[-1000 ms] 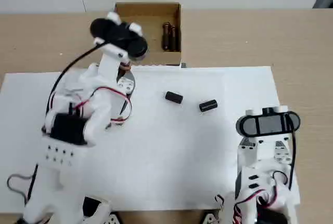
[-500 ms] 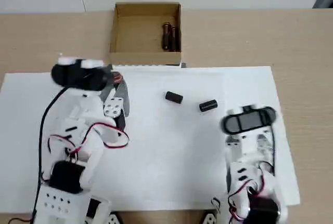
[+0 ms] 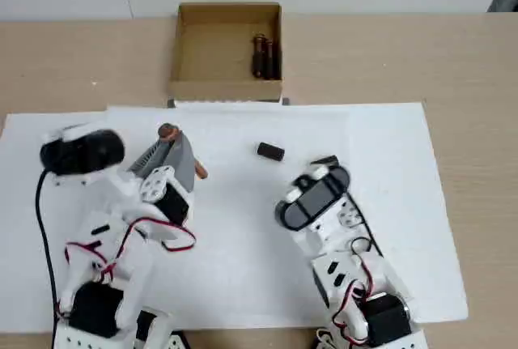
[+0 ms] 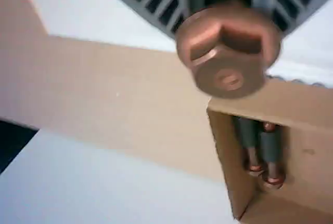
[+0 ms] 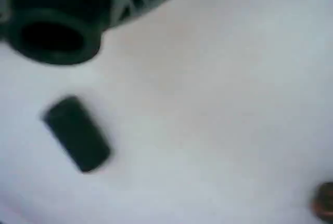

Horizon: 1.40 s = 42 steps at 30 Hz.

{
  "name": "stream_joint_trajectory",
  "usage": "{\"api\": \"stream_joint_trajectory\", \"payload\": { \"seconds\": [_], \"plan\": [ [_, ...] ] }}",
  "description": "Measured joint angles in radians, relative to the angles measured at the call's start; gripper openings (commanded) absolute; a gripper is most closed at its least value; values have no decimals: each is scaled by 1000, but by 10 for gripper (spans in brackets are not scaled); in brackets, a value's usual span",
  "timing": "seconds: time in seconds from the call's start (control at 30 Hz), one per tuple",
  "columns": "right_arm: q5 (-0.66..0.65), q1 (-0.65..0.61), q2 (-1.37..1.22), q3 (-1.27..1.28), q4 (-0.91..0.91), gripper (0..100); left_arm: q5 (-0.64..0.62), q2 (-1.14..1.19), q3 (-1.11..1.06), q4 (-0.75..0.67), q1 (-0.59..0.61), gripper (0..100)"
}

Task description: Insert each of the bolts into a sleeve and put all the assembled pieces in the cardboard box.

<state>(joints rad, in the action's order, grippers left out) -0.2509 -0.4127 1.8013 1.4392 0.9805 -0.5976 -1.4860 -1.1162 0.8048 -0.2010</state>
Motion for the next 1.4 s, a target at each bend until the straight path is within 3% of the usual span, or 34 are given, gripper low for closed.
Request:
{"api": "stream_joint_trajectory", "payload": {
  "seconds": [0.37, 0.73, 1.4],
  "plan": [
    [0, -146, 0, 40, -78, 2, -71, -298, -170, -2, -132, 6],
    [0, -301, 0, 52, -153, 2, -74, -319, -186, -12, -170, 6],
    [0, -315, -2, 54, -242, 2, -74, -321, -242, -80, -218, 6]
  ]
}}
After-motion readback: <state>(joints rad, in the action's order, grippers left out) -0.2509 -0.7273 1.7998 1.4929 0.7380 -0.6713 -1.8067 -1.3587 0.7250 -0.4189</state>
